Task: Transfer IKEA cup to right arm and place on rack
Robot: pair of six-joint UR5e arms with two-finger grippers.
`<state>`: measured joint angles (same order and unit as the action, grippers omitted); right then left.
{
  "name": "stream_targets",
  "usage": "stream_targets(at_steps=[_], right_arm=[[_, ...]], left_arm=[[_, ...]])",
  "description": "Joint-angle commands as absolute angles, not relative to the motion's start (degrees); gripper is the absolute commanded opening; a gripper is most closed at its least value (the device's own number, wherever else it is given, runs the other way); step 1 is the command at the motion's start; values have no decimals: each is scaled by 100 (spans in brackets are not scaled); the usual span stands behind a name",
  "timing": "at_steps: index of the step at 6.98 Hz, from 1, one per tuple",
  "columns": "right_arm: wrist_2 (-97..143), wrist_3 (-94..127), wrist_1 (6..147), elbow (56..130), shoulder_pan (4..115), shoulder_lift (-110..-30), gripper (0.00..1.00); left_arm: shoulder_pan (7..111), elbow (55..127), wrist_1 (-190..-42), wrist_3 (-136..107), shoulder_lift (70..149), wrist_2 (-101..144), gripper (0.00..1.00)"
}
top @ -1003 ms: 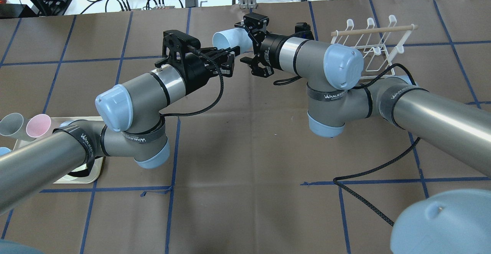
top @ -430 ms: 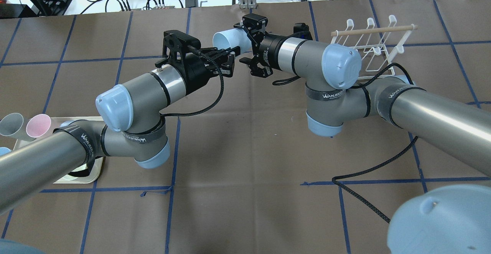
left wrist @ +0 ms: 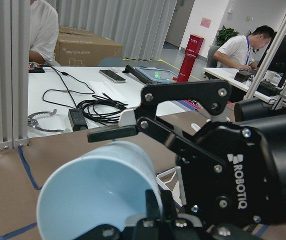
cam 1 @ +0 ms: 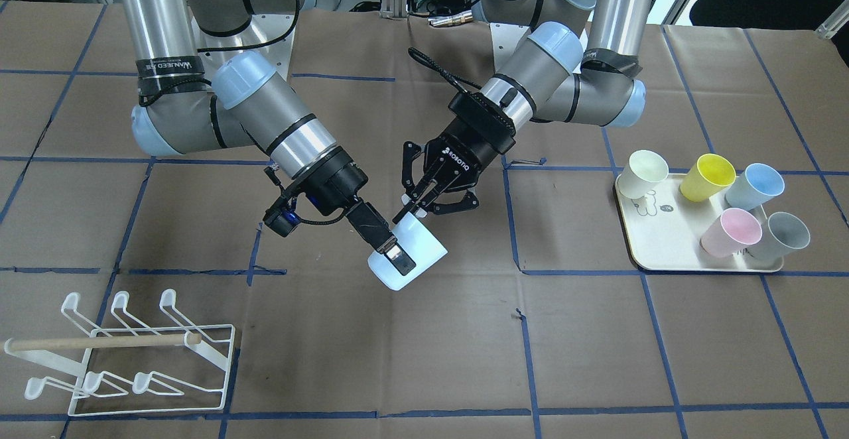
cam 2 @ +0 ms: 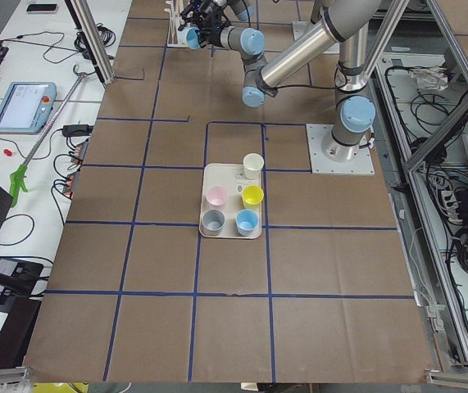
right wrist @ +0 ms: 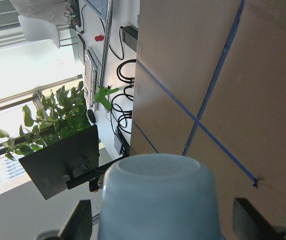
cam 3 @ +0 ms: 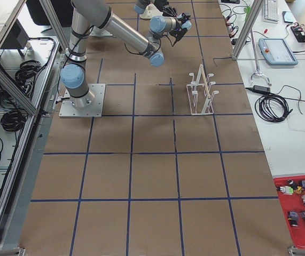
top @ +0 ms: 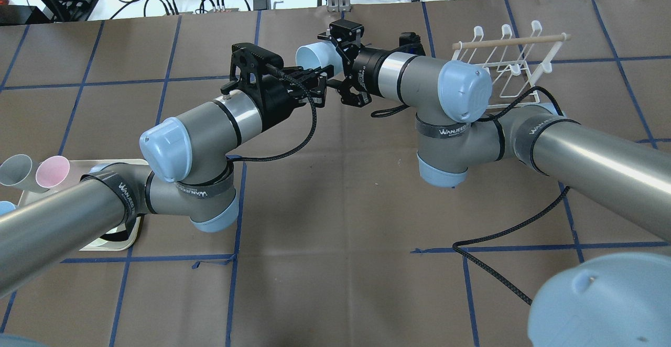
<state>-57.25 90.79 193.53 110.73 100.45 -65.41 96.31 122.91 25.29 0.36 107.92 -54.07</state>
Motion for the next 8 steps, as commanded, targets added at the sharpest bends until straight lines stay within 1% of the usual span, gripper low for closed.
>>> stream_targets(at_steps=[1, 2, 4, 5, 6, 7, 8], right_arm=[[-5722, 9079, 19354, 11074, 10046, -6530, 90], [-5704, 9079, 19354, 11074, 10046, -6530, 78], [-5678, 9079, 19354, 11065, 10046, -6539, 59], [-5678, 9079, 19354, 11065, 10037, -6539, 56], [-5669, 9088, 19354, 11065, 10037, -6539, 56], [-5669, 9088, 19354, 11065, 10037, -6548, 56], [-5669, 9088, 19354, 11065, 10037, -6548, 56]], left_arm=[[9659, 12270, 2531, 35, 10784, -5441, 9], [9659, 12278, 2531, 35, 10802, -5440, 9], [9659, 12278, 2531, 35, 10811, -5449, 10], [9659, 12270, 2531, 35, 10811, -5449, 44], [9659, 12261, 2531, 35, 10802, -5441, 82], [9650, 12261, 2505, 26, 10758, -5440, 94], [9650, 12261, 2505, 26, 10749, -5432, 98]])
